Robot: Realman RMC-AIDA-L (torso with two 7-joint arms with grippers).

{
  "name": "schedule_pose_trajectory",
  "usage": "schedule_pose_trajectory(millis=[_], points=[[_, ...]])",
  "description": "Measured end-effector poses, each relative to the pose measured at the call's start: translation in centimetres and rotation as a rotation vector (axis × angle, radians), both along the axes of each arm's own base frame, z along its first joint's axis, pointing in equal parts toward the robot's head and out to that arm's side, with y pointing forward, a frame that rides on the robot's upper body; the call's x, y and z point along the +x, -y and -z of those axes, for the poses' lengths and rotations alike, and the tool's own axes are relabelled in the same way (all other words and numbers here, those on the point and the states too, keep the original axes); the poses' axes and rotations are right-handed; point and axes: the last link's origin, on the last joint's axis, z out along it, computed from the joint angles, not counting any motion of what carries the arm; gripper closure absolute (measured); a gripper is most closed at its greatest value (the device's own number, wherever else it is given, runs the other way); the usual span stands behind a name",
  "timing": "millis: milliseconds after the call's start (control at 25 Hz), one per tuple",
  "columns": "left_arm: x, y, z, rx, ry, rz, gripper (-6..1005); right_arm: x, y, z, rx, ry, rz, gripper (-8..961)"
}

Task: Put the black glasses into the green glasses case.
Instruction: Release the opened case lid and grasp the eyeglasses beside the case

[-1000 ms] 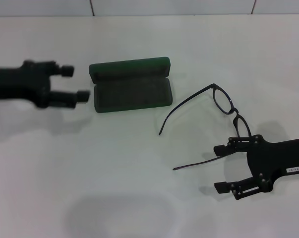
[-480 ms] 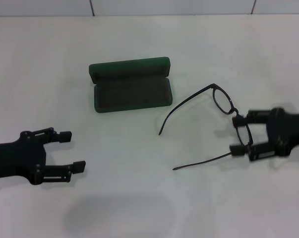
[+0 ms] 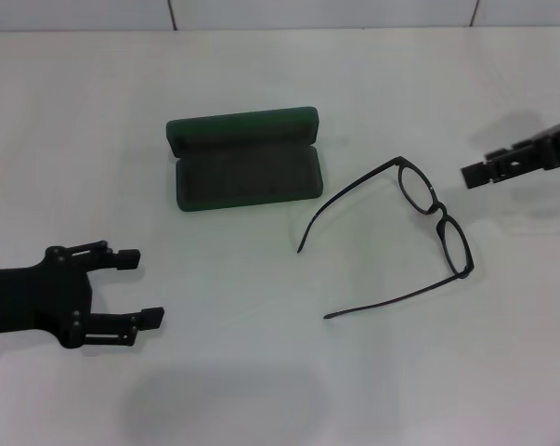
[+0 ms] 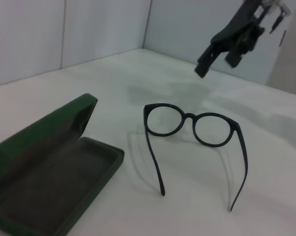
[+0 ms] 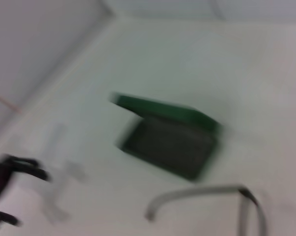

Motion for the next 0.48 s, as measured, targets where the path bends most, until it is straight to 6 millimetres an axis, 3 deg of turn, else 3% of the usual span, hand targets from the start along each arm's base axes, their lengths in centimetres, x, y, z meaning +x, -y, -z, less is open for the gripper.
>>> schedule_pose_trajectory(millis=[200,480], points=[[0.5,-0.6,0.2,-0.003,-0.005,0.032,106,-0.8,-1.3,0.5,-0.084,0.221,0.176,74],[0.5,-0.5,0.4,-0.005,-0.02,0.059,106,-3.1,-2.3,3.1,-0.103,0.431,0.236,85]])
